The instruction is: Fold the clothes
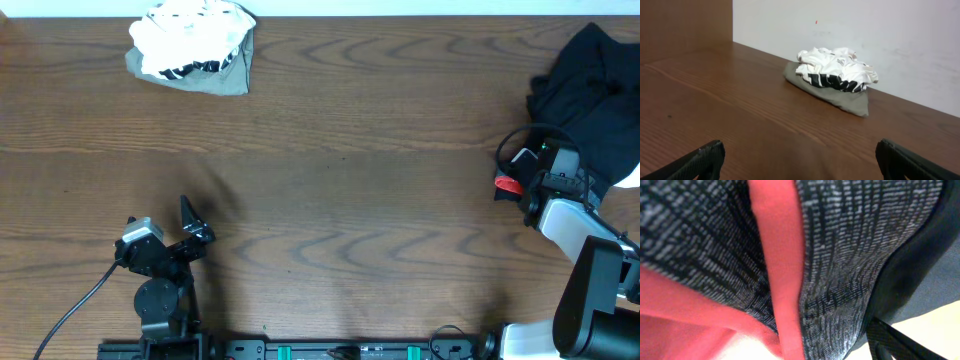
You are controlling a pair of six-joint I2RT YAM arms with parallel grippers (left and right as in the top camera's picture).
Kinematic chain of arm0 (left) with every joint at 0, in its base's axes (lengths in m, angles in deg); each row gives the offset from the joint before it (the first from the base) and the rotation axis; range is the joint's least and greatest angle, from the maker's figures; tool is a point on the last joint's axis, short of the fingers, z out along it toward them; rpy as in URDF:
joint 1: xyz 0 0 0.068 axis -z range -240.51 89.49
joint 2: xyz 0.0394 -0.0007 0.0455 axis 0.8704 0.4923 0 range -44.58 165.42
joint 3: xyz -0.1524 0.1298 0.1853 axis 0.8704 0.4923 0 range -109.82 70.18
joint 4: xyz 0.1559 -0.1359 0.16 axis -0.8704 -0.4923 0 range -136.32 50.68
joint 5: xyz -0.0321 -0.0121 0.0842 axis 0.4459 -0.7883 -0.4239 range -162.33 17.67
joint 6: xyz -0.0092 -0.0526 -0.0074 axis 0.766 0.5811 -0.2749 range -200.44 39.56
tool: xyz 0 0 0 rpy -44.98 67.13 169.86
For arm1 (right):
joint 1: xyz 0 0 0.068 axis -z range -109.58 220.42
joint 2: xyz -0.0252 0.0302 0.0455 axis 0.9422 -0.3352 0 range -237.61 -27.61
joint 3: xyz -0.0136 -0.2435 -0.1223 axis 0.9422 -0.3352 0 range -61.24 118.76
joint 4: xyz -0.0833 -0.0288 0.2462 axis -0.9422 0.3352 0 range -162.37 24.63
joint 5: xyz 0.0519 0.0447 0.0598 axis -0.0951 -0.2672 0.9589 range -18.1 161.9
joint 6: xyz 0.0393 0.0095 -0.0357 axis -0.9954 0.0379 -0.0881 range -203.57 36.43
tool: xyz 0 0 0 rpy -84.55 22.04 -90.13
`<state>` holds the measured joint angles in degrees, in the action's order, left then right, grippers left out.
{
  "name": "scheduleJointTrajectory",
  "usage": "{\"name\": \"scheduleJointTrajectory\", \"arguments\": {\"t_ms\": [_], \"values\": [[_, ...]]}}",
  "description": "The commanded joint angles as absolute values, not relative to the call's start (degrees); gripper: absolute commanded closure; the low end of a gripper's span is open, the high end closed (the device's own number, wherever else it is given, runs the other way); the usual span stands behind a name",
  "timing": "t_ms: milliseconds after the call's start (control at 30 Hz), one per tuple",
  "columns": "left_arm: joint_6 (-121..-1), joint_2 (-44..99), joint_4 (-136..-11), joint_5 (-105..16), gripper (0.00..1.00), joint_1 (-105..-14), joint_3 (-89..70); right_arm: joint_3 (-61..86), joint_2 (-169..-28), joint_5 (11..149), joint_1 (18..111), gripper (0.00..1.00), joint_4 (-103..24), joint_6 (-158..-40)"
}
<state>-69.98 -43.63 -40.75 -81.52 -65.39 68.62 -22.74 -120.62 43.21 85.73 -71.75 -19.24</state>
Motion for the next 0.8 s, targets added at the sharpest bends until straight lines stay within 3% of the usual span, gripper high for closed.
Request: {"name": "scheduleJointTrajectory", "arguments": {"t_ms": [0, 267, 767], "values": [[-70.3, -44.0, -42.5, -81.8, 0.02, -65.7, 70.0, -23.1, -121.2, 44.0, 86.0, 0.14, -72.4, -19.9], [-70.3, -44.0, -42.5, -81.8, 0.02, -65.7, 70.0, -23.1, -120.4, 42.1, 82.6, 0.04, -72.6, -19.9], [-70.3, -44.0, -42.5, -81.8, 0.02, -65.7, 70.0, -23.1, -115.9, 39.9, 80.8, 0.01, -74.0, -21.2]]}}
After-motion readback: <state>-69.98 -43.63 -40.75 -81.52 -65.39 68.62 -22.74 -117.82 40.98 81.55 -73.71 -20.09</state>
